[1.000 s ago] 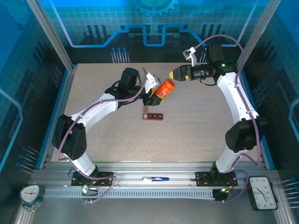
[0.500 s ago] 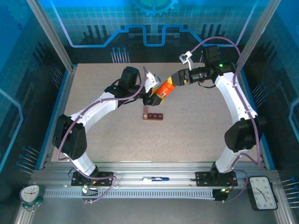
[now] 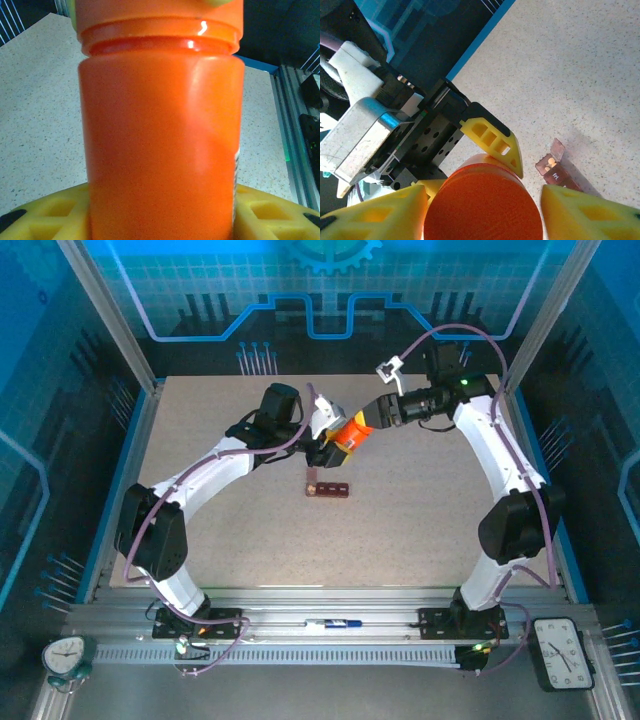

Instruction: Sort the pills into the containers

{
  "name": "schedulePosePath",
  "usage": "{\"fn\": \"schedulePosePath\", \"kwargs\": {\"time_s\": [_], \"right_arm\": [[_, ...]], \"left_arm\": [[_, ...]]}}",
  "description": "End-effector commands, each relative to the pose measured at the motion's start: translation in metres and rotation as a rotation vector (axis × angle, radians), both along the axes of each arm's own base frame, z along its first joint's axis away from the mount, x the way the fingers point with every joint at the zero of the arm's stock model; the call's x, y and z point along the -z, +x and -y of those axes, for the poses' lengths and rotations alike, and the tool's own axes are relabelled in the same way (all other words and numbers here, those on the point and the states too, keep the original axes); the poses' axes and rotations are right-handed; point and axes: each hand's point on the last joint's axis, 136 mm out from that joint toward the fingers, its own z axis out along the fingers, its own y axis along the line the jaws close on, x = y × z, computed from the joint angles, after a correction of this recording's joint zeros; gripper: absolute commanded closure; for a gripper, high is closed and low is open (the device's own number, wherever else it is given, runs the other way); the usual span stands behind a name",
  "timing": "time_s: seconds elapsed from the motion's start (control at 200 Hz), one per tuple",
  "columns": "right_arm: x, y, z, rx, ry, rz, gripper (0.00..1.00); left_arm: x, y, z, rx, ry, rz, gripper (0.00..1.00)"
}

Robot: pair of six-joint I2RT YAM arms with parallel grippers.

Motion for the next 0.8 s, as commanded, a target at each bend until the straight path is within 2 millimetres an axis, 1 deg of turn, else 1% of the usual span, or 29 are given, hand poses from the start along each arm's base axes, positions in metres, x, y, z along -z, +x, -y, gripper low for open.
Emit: {"fn": "schedulePosePath", "kwargs": {"time_s": [0.0,0.095,0.185,0.24,0.285,0.29,0.345,0.45,0.585,0.68,0.795], "right_arm": [[0.008,-0.007,-0.006,-0.028,0.013,-0.038,0.48],[0.013,-0.008,-0.006,-0.021,0.01,-0.056,0.57],[0.02,-0.008,-0.007,0.003,0.003,-0.083,0.61],[0.028,-0.005,-0.006,0.046,-0.01,-0.11,0.64],[0.033,-0.003,-0.006,0.076,-0.006,-0.136,0.65],[0.036,-0.003,-0.006,0.08,-0.008,-0.146,0.65],[0.043,0.0,-0.006,0.136,-0.011,-0.178,0.69],[0.056,0.003,-0.007,0.241,-0.028,-0.222,0.69],[0.067,0.005,-0.011,0.383,-0.033,-0.272,0.69],[0.073,0.004,-0.017,0.435,-0.019,-0.297,0.68],[0.076,0.002,-0.022,0.469,-0.018,-0.298,0.68]], "left_arm": [[-0.017,0.002,0.003,0.033,-0.027,0.046,1.0],[-0.018,0.004,0.004,0.029,-0.028,0.051,1.0],[-0.02,0.009,0.003,0.007,-0.029,0.067,1.0],[-0.021,0.013,0.003,-0.013,-0.029,0.081,1.0],[-0.022,0.018,0.002,-0.031,-0.033,0.095,1.0],[-0.023,0.018,0.002,-0.033,-0.034,0.1,1.0],[-0.025,0.022,0.002,-0.054,-0.042,0.12,1.0],[-0.029,0.03,0.002,-0.099,-0.049,0.173,1.0],[-0.026,0.035,0.002,-0.143,-0.035,0.227,1.0],[-0.025,0.038,0.002,-0.164,-0.027,0.252,1.0],[-0.021,0.039,0.002,-0.174,-0.019,0.256,1.0]]}}
